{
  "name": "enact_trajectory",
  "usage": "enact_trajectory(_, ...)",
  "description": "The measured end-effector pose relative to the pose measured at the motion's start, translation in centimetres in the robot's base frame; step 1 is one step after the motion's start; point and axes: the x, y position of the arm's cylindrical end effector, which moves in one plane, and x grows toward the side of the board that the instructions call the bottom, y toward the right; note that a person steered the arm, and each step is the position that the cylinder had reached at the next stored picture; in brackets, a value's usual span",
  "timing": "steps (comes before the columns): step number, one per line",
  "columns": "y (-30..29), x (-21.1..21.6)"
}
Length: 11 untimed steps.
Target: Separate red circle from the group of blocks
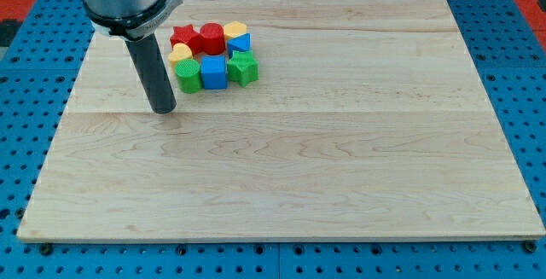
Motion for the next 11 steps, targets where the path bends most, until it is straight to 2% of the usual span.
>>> enact_trajectory(6, 0.3, -0.1)
enact_trajectory(9, 7.3, -0.2)
enact_trajectory(11, 9.1, -0.6)
